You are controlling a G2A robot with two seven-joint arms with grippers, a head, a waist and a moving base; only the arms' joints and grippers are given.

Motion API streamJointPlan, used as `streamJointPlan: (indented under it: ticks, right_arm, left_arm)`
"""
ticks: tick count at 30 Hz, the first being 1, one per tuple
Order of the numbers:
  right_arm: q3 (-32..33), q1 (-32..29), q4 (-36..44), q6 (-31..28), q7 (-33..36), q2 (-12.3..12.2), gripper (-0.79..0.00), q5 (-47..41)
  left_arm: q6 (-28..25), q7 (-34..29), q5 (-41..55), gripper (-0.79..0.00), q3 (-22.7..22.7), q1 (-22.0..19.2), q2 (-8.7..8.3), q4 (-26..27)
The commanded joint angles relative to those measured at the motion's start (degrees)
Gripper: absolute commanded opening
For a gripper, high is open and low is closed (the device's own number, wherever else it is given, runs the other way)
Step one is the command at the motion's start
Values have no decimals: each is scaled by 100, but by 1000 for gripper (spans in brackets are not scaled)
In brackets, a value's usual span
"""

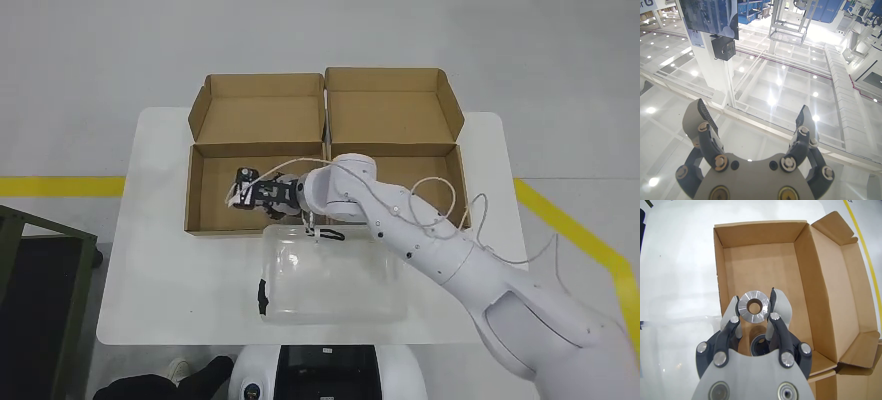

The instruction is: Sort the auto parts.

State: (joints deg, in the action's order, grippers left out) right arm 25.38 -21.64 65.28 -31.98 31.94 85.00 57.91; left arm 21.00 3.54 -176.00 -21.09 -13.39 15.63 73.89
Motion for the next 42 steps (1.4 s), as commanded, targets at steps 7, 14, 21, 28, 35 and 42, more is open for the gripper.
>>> streamJointPlan:
  ticks: [7, 14, 21, 28, 35, 42]
  right_arm:
    - [-266, 239, -873, -90, 35, 396, -785, -66]
    - [-436, 348, -1458, -223, -15, 704, -785, -41]
    - [-529, 470, -1788, -319, -12, 948, -563, 101]
    - [-538, 511, -2059, -375, -43, 1124, -526, 186]
    - [-481, 568, -2263, -428, -143, 1252, -440, 258]
    - [-214, 644, -1934, -499, -338, 1187, 0, 378]
  left_arm:
    - [0, 0, 0, 0, 0, 0, 0, 0]
    - [0, 0, 0, 0, 0, 0, 0, 0]
    - [0, 0, 0, 0, 0, 0, 0, 0]
    - [0, 0, 0, 0, 0, 0, 0, 0]
    - [0, 0, 0, 0, 0, 0, 0, 0]
    - [0, 0, 0, 0, 0, 0, 0, 0]
